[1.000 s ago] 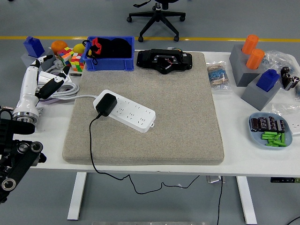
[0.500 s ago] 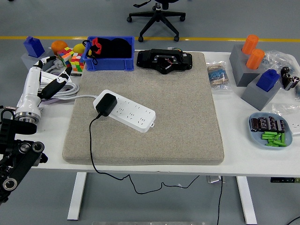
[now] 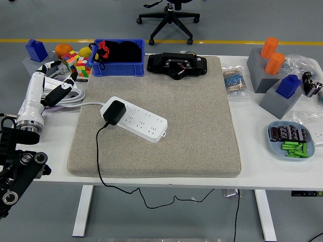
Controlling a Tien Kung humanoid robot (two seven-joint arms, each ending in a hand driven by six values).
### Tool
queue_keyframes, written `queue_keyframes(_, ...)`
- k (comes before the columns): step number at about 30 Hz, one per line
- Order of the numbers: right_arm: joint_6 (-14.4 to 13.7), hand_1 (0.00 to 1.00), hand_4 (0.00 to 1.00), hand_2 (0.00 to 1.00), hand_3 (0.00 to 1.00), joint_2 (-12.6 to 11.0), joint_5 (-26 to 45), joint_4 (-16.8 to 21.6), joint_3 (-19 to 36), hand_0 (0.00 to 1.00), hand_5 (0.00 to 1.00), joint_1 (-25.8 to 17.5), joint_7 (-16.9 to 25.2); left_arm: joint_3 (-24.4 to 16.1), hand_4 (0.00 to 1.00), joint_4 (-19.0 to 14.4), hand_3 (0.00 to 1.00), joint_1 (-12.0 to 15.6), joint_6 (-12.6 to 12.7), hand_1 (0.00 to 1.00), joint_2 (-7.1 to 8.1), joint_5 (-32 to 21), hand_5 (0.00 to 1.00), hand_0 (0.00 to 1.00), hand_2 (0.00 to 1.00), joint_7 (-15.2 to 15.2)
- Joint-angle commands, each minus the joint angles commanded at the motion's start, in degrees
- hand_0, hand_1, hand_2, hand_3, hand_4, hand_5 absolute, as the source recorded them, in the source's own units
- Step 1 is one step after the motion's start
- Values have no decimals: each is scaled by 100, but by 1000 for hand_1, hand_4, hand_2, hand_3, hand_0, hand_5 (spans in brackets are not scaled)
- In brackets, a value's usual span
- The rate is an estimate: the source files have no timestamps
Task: Press the white button,pick up the black plug,place it near the board,insert it into the board
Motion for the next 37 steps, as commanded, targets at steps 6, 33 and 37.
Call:
queue_keyframes(6,7,591,655,590,585,-9,5,19,-25,618,398,23,-6,24,821,5,815,-21,-6,967,6,-7,646,998,903,6)
queue_keyframes(33,31,593,657,594,587,8,-36,8,26,617,402,-23,-47,49,814,6,812,9,-23,965,-22,-13,643,998,902,35)
queue_keyframes(37,33,593,657,594,587,11,-37,12,18,617,402,-20,-48,39,814,8,812,13,-25,965,-27,-12,643,998,902,39)
